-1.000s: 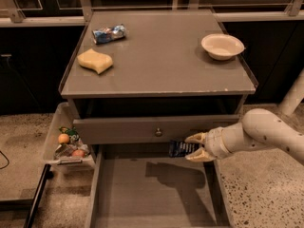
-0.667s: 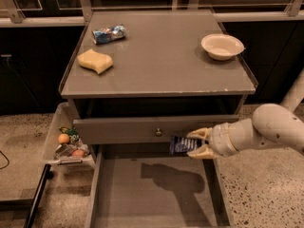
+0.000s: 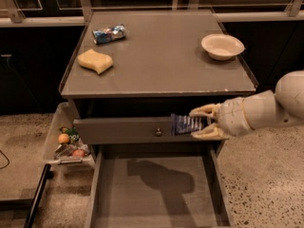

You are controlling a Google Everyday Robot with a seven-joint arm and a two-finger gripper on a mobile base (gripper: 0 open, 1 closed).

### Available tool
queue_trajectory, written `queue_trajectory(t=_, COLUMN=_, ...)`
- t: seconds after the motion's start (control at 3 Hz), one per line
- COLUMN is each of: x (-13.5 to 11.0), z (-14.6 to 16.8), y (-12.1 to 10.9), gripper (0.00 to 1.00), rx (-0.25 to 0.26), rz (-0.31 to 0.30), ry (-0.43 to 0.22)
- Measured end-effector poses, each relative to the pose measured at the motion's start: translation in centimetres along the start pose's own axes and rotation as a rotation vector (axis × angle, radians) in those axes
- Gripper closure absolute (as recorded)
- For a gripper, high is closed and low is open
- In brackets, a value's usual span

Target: Pick rxbar blueberry from middle drawer and place on counter

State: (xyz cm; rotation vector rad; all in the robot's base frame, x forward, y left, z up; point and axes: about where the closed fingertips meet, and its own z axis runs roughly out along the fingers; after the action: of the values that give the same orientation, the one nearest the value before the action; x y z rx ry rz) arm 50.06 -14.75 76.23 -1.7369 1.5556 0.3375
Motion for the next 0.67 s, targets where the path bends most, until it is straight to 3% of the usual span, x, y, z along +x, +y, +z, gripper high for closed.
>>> queue_trajectory(t=0.33, x=-3.9, z=-3.7, y=-2.9, gripper=1.00, rx=0.036, rz=-0.056, ry=0.011)
queue_trajectory(t=0.67, x=-7.6, z=-8.2, y=-7.4, gripper=1.00, rx=0.132, rz=-0.128, ry=0.052)
